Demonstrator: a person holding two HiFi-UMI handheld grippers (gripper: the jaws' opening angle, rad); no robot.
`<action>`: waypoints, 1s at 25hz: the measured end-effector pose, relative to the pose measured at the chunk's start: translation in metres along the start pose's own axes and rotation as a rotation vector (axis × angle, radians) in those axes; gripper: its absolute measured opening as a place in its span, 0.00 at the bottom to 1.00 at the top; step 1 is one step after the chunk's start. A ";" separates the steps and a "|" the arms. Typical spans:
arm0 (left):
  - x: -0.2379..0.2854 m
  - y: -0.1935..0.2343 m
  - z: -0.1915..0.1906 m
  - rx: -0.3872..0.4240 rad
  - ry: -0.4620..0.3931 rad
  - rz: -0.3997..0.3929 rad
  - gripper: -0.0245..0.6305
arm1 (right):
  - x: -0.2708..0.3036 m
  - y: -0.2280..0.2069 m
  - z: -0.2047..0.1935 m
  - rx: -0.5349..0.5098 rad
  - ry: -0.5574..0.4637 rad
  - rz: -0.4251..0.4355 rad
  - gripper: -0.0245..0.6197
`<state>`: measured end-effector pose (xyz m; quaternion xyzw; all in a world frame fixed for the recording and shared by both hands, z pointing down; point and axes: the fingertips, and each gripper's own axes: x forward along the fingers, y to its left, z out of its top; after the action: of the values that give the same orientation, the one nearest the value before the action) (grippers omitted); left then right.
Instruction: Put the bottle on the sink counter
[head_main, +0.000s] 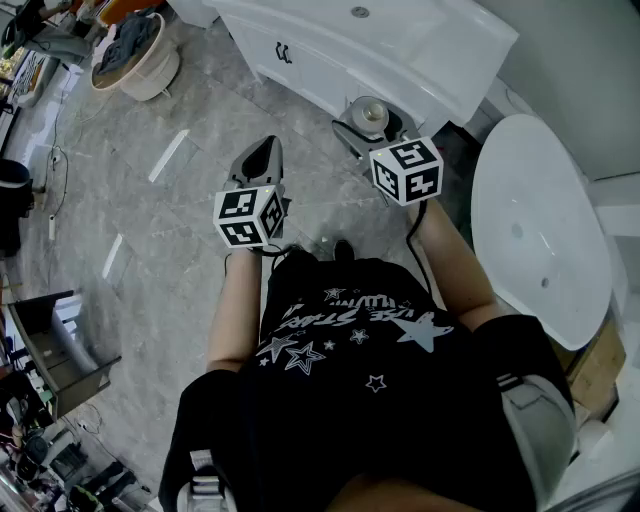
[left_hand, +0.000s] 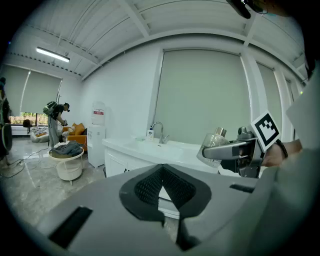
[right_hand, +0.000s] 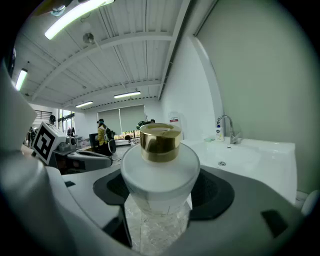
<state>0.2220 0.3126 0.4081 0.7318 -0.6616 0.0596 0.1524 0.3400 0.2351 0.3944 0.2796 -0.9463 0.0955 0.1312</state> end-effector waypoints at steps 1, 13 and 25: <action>0.000 0.001 0.001 0.002 -0.003 0.000 0.05 | 0.002 0.001 -0.001 -0.005 -0.001 -0.002 0.54; -0.005 0.010 0.000 -0.009 -0.016 0.014 0.05 | 0.018 0.012 -0.010 -0.074 0.034 0.009 0.54; -0.005 0.031 -0.007 -0.042 -0.007 0.064 0.05 | 0.034 0.010 -0.008 -0.033 0.032 0.069 0.54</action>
<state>0.1912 0.3173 0.4173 0.7071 -0.6864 0.0480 0.1631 0.3090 0.2284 0.4114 0.2432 -0.9545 0.0889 0.1476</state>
